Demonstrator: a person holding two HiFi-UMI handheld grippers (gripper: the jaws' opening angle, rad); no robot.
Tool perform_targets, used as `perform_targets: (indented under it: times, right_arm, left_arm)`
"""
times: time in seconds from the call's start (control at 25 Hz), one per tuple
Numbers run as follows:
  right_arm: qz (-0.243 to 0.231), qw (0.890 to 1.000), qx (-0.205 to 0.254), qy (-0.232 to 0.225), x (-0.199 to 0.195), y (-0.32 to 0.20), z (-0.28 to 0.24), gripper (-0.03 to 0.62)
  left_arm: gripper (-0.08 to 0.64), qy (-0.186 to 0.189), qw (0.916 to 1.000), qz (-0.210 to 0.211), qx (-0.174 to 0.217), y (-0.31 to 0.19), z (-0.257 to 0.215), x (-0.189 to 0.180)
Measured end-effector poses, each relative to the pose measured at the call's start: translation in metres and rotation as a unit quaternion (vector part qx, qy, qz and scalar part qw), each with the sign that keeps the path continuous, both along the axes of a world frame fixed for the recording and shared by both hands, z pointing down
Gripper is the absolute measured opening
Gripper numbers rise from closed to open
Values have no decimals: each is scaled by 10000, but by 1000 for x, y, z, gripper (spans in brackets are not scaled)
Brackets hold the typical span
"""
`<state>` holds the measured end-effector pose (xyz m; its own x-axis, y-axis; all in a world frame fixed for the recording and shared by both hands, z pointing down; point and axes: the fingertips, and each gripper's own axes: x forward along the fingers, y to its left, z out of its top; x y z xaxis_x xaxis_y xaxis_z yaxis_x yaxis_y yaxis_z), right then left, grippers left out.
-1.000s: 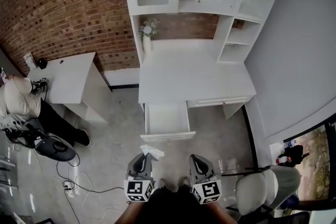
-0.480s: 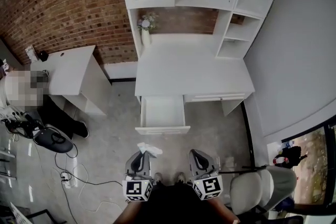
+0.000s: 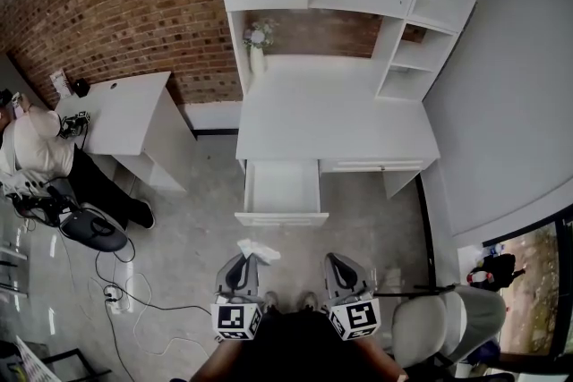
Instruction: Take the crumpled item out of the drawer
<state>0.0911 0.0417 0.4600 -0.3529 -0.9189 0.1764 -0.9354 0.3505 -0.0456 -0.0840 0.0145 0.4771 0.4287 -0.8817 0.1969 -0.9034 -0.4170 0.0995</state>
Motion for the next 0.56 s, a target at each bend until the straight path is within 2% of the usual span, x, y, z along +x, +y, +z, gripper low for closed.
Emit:
perform_targets:
  times: [0.56]
  right_arm:
    - [-40,10000,-14,-17,-9,9,2,11]
  left_arm:
    - [40,-1,9999,78,-82,6,5,-3]
